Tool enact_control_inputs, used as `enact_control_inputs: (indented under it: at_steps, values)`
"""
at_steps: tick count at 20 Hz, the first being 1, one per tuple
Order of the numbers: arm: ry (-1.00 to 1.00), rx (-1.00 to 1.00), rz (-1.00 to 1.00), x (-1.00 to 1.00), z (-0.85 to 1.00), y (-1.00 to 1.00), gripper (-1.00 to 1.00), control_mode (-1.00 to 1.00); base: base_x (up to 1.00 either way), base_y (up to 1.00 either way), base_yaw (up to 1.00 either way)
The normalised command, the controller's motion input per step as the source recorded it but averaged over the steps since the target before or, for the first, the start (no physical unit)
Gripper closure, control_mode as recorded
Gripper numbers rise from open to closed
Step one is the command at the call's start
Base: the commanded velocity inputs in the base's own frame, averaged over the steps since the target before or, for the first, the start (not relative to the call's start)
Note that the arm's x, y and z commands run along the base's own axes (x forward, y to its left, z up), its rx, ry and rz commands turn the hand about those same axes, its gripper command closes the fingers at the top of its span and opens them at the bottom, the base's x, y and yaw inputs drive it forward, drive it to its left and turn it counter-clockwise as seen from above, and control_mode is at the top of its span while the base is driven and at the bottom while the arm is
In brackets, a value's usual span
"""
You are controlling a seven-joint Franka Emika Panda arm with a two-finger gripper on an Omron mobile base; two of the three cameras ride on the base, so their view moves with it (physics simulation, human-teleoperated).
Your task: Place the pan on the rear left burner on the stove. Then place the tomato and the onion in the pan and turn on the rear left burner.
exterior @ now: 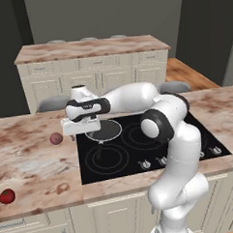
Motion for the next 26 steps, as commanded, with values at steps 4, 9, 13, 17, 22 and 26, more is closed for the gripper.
enact_control_inputs:
  at_steps: [4, 9, 13, 17, 22, 26]
  values:
    - [0.00, 0.00, 0.22, 0.12, 0.00, 0.51, -1.00, -1.00, 0.00, 0.00, 0.00]
    - [-0.05, 0.00, 0.22, 0.06, -0.03, 0.34, -1.00, -1.00, 0.00, 0.00, 0.00]
    - [-0.11, 0.01, 0.19, 0.22, -0.12, 0.03, -1.00, -1.00, 0.00, 0.00, 0.00]
    - [-0.08, 0.02, 0.17, 0.15, -0.24, 0.04, -1.00, -1.00, 0.00, 0.00, 0.00]
    - [-0.03, 0.10, 0.19, 0.13, -0.22, 0.11, -1.00, -1.00, 0.00, 0.00, 0.00]
    - [-0.01, 0.13, 0.15, 0.28, -0.01, 0.05, -1.00, -1.00, 0.00, 0.00, 0.00]
